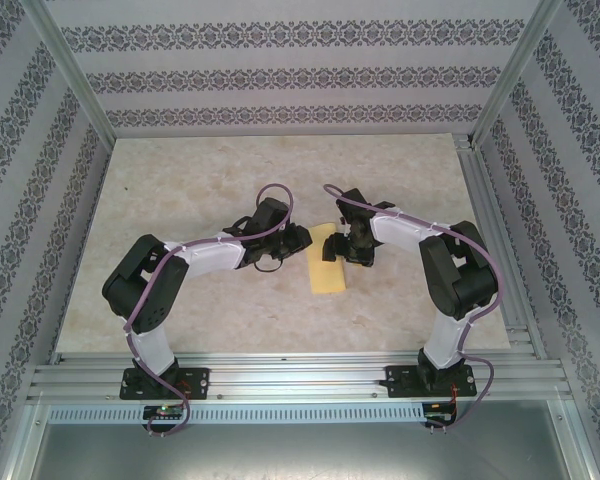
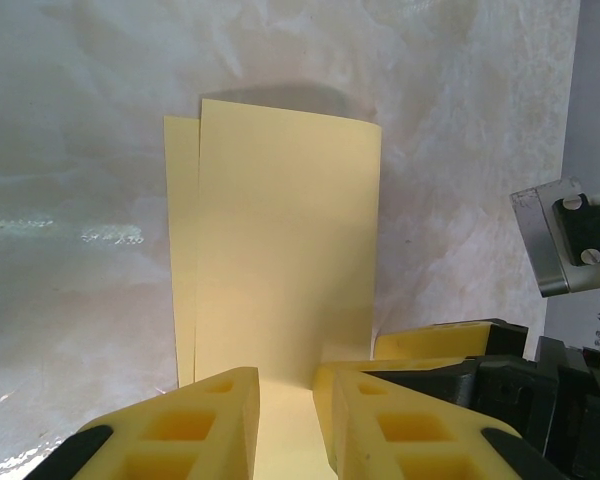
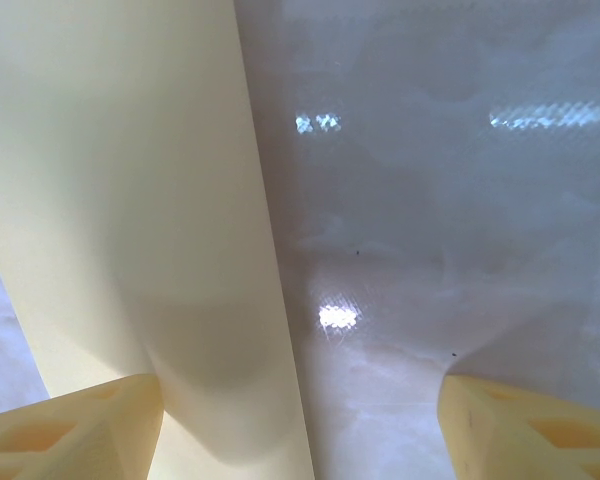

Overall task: Fold a paper plane with a square sheet of paper (pick it up from the middle)
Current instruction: Hold the square sheet of paper at the center of the table.

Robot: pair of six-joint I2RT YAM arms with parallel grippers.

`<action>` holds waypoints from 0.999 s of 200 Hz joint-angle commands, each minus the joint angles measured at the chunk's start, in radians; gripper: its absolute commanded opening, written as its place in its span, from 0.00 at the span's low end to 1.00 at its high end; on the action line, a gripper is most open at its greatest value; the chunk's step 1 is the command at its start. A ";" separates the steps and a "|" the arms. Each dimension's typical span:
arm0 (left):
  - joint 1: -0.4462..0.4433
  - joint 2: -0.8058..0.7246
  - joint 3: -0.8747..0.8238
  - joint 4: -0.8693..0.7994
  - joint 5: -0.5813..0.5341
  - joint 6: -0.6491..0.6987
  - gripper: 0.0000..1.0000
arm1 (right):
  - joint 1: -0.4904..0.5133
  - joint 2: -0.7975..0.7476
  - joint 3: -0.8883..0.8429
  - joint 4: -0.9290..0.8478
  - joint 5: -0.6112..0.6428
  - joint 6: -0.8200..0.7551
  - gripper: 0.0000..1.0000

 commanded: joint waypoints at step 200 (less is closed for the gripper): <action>-0.007 -0.087 -0.038 -0.060 -0.142 -0.036 0.26 | 0.018 0.075 0.023 -0.012 0.013 -0.040 0.76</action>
